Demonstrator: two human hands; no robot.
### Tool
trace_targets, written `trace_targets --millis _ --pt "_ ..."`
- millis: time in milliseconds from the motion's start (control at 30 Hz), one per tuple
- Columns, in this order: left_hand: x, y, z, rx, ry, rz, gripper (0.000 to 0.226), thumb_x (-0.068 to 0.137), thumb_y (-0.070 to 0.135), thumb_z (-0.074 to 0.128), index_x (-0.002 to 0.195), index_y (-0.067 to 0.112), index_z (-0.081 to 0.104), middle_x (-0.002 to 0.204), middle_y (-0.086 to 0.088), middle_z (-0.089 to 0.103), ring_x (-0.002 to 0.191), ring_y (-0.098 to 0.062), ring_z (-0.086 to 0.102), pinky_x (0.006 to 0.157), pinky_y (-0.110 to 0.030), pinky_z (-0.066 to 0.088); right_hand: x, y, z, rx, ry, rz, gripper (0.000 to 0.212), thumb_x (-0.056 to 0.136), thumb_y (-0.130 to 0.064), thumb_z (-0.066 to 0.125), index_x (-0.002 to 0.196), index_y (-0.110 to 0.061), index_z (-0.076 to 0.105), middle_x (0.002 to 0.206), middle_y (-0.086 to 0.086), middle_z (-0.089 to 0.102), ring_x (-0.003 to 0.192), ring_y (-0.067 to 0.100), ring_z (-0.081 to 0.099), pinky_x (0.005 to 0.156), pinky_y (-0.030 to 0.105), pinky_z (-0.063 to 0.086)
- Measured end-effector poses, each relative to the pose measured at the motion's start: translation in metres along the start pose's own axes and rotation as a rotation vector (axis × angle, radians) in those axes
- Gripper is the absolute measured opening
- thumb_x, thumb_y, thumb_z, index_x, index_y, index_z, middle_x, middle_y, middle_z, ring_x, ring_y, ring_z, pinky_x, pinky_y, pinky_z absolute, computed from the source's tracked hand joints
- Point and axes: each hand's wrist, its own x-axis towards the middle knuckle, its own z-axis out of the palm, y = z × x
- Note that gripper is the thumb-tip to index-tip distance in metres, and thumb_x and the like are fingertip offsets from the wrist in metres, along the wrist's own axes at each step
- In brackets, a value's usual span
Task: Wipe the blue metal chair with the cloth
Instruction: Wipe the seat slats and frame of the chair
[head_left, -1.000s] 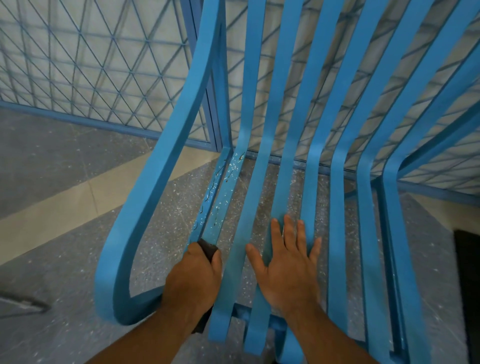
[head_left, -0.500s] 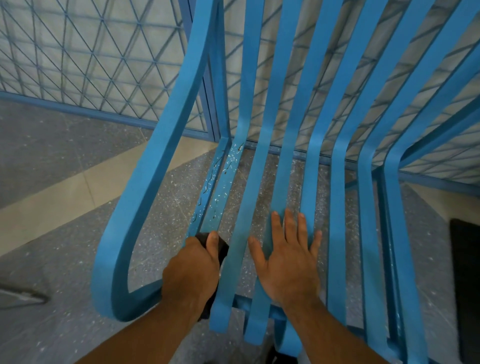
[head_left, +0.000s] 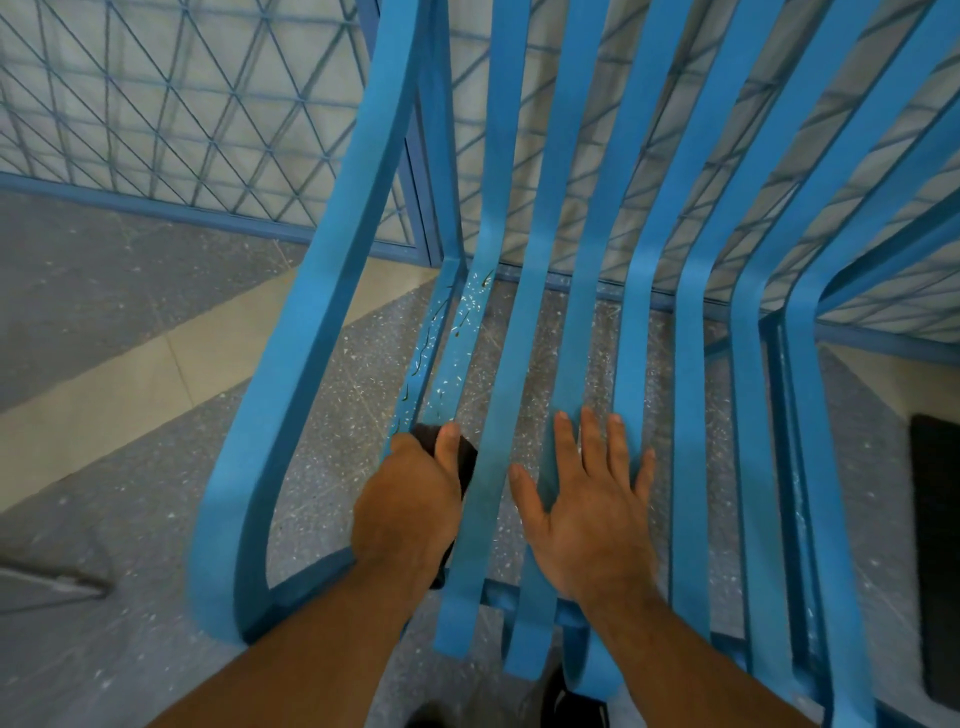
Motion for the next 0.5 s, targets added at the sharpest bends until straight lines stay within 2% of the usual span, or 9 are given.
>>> trace_targets --millis 67,167,300,367,500 --pt "0.0 0.0 -0.002 0.046 0.022 -0.02 0.051 0.094 0.065 0.022 0.089 0.018 0.04 0.067 0.007 0.038 0.07 -0.019 0.047 0.062 -0.032 0.037 0.0 0.0 0.0 -0.012 -0.008 -0.005 0.077 0.093 -0.07 0.012 0.155 -0.024 0.008 0.163 0.005 0.003 0.148 0.023 -0.016 0.118 0.056 -0.005" --pt "0.004 0.002 0.0 0.048 -0.001 -0.033 0.052 0.094 0.065 0.023 0.088 0.018 0.042 0.067 0.006 0.041 0.07 -0.022 0.05 0.062 -0.033 0.04 0.001 0.0 0.001 -0.026 -0.003 -0.004 0.077 0.094 -0.069 0.014 0.155 -0.022 0.011 0.162 0.007 0.007 0.149 0.025 -0.011 0.118 0.058 -0.001" --pt "0.021 0.018 0.002 -0.025 -0.007 -0.006 0.042 0.095 0.062 0.03 0.089 0.022 0.039 0.07 0.008 0.045 0.069 -0.02 0.05 0.061 -0.032 0.037 0.0 -0.001 0.001 -0.033 -0.004 0.002 0.077 0.094 -0.069 0.014 0.155 -0.022 0.011 0.162 0.007 0.008 0.149 0.025 -0.01 0.118 0.058 0.001" --pt "0.032 0.026 0.003 -0.036 0.01 0.014 0.041 0.096 0.06 0.034 0.095 0.02 0.044 0.077 0.006 0.05 0.073 -0.021 0.051 0.063 -0.034 0.039 0.001 -0.001 0.0 -0.029 -0.009 -0.001 0.077 0.093 -0.069 0.013 0.155 -0.023 0.01 0.163 0.006 0.007 0.149 0.024 -0.011 0.118 0.057 -0.001" --pt "0.023 0.016 0.008 -0.033 0.059 0.072 0.041 0.094 0.054 0.045 0.114 0.018 0.047 0.104 0.0 0.057 0.089 -0.023 0.059 0.071 -0.038 0.048 0.001 0.0 0.0 -0.027 -0.009 -0.008 0.077 0.094 -0.069 0.014 0.155 -0.022 0.009 0.163 0.006 0.006 0.149 0.024 -0.012 0.118 0.056 -0.003"
